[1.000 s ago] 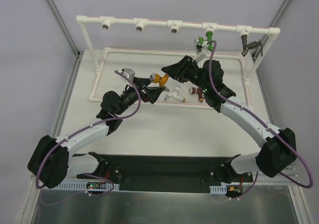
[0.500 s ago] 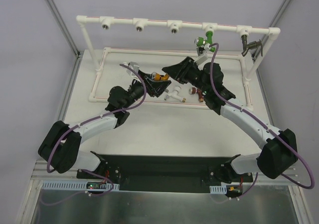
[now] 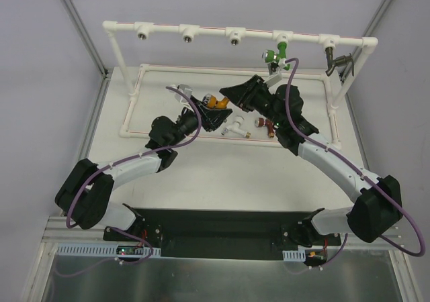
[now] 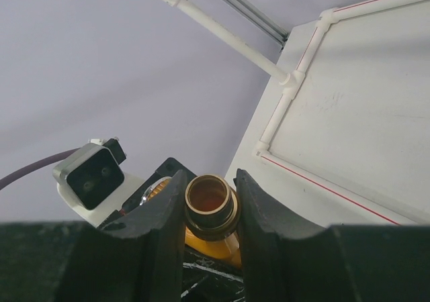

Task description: Install the water faucets

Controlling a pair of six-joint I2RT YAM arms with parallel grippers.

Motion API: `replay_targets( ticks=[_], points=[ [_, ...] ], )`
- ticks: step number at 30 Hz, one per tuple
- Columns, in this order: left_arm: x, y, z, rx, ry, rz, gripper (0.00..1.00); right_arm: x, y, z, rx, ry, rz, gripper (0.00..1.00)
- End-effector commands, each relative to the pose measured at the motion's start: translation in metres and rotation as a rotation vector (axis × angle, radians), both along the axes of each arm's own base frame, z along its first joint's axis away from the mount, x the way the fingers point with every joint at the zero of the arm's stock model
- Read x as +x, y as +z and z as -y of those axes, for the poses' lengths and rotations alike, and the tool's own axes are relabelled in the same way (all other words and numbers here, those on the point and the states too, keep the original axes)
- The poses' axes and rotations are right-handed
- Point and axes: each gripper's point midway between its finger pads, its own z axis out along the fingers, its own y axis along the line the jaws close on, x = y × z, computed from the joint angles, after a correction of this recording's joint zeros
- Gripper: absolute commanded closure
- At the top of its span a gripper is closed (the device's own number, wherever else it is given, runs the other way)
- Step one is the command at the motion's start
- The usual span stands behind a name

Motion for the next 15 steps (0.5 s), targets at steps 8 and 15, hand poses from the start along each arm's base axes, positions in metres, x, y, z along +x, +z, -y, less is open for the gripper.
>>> replay_targets(
  ticks=[8, 15],
  points=[
    [-0.011, 0.038, -0.006, -0.090, 0.004, 0.099, 0.98, -0.006, 0.031, 0.011, 0.078, -0.037, 0.082, 0.98],
    [-0.014, 0.043, -0.024, -0.072, 0.066, 0.117, 1.00, -0.006, 0.025, 0.020, 0.057, -0.070, 0.092, 0.94]
  ],
)
